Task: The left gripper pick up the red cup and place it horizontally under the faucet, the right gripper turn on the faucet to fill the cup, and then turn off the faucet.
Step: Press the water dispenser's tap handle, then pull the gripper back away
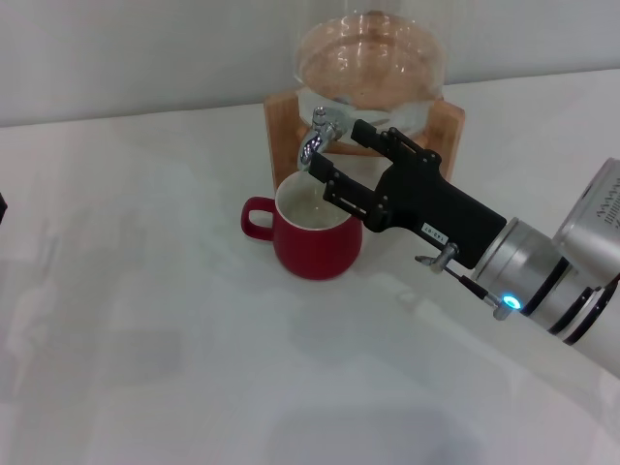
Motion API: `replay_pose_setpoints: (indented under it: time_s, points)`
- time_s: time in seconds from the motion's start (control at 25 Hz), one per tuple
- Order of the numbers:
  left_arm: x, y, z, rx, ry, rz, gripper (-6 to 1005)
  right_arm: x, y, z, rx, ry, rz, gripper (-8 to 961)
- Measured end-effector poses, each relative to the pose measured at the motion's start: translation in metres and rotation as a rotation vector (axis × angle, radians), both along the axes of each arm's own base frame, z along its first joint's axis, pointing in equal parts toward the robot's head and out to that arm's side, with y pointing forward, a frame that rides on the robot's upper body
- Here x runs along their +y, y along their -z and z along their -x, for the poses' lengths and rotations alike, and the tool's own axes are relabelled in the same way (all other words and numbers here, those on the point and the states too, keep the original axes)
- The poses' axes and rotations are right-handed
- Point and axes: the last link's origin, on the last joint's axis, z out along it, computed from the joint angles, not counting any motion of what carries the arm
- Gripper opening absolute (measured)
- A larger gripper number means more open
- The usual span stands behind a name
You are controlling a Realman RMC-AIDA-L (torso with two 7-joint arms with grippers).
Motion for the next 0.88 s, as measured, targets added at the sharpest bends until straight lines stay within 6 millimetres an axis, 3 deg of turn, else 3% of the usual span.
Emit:
replay_pose_setpoints:
  time_s: [0.88]
  points:
    - [-0.0004, 0.0, 0.0012, 0.003, -0.004, 0.002, 714, 0.001, -0.0013, -0.0003, 0.002, 0.003, -0.005, 781]
